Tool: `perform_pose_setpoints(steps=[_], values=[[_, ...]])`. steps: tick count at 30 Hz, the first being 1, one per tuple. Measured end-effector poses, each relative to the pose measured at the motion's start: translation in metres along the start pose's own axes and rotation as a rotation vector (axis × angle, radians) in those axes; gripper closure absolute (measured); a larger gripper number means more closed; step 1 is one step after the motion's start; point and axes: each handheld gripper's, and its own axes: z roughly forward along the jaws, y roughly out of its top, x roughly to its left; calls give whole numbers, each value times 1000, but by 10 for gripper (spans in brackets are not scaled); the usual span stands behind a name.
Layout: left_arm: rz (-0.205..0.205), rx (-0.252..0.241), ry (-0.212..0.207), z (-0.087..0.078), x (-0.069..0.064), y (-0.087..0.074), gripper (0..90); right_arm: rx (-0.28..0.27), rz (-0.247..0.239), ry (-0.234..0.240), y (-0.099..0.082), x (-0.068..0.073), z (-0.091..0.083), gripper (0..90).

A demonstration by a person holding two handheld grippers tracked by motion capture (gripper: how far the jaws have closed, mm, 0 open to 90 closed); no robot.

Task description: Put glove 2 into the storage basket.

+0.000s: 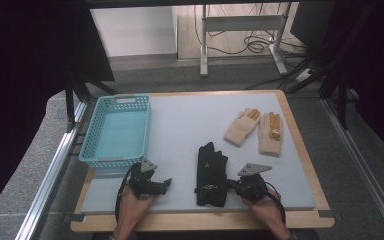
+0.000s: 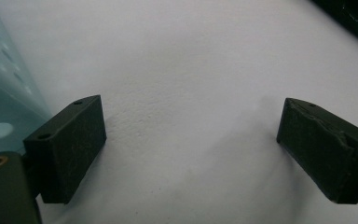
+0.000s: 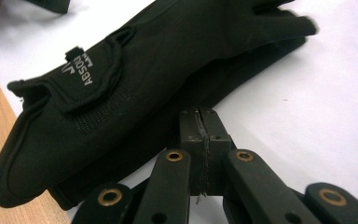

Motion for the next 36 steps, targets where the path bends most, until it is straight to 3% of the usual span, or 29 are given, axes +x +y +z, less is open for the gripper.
perform_pose_setpoints(steps=[3, 7, 11, 15, 23, 36], values=[[-16, -3, -11, -2, 2, -1, 79, 0, -13, 10, 3, 2, 4, 882], [3, 8, 14, -4, 2, -4, 79, 3, -23, 19, 6, 6, 9, 881], [-5, 14, 33, -7, 7, -7, 55, 0, -28, 31, 11, 9, 15, 881], [-4, 16, 28, -9, 12, -9, 45, 1, -31, 43, 17, 13, 24, 881], [6, 21, 20, -9, 13, -10, 47, 9, -52, 36, 29, 19, 38, 878], [-13, 15, 28, -8, 11, -9, 41, 19, -90, 17, 50, 25, 61, 869]])
